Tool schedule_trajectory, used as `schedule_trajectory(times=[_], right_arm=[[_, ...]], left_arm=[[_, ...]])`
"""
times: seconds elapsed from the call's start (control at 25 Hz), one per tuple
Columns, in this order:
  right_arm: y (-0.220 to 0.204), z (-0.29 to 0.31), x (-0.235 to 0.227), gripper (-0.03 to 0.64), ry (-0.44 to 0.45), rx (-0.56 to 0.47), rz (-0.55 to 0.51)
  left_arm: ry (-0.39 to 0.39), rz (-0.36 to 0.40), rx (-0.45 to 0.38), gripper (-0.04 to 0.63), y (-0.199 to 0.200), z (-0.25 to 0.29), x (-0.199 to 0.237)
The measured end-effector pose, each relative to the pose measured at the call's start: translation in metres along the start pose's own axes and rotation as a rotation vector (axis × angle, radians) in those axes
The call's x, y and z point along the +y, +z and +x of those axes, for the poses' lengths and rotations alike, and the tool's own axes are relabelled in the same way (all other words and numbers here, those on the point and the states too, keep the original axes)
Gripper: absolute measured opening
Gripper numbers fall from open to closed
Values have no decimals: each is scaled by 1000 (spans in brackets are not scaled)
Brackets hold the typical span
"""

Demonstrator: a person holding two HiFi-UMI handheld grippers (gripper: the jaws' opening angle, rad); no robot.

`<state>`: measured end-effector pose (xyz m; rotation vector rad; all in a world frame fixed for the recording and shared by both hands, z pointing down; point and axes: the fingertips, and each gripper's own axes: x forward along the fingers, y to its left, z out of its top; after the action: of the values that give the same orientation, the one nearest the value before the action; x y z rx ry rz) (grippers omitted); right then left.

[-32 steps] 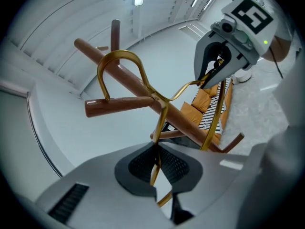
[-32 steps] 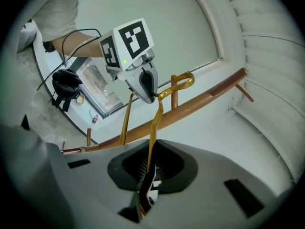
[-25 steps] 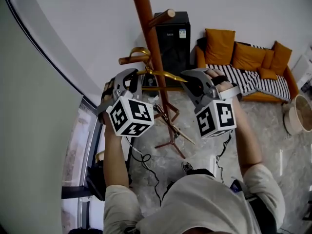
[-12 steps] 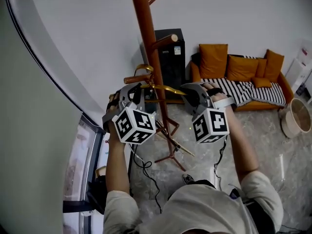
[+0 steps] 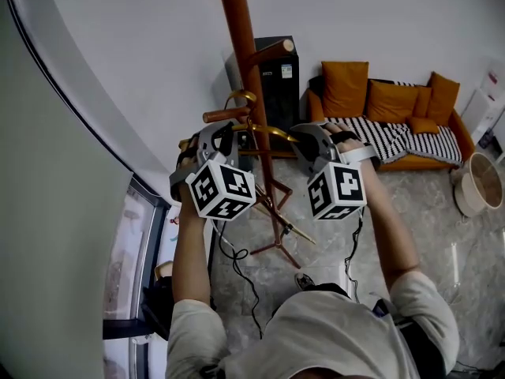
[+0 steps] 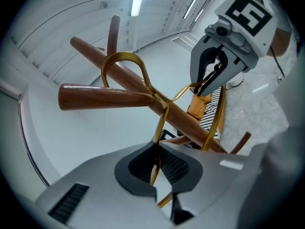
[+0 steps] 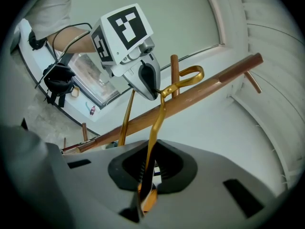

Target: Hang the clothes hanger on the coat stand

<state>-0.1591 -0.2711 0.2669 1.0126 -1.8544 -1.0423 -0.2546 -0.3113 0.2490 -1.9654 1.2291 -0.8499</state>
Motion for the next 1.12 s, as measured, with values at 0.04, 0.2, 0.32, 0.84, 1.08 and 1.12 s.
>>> schedule_trajectory(times=[0.04, 0.2, 0.32, 0.84, 1.08, 1.12], right_arm=[[2, 0, 0, 12, 1, 1, -2], [5, 0, -1, 12, -6, 7, -10], [2, -1, -1, 12, -19, 24, -28], [1, 0, 20, 12, -17, 75, -68], [-1, 5, 24, 12, -17, 84, -67], [-2, 6, 24, 12, -17, 85, -67]], left_arm=[[0, 4, -2, 17, 1, 0, 0], [-3, -2, -8, 15, 1, 0, 0], [-20, -16, -13, 15, 1, 5, -4], [-57, -85, -26, 17, -21, 8, -27], [-59, -95, -20, 17, -28, 13, -32], [-60, -96, -18, 17, -28, 14, -32]])
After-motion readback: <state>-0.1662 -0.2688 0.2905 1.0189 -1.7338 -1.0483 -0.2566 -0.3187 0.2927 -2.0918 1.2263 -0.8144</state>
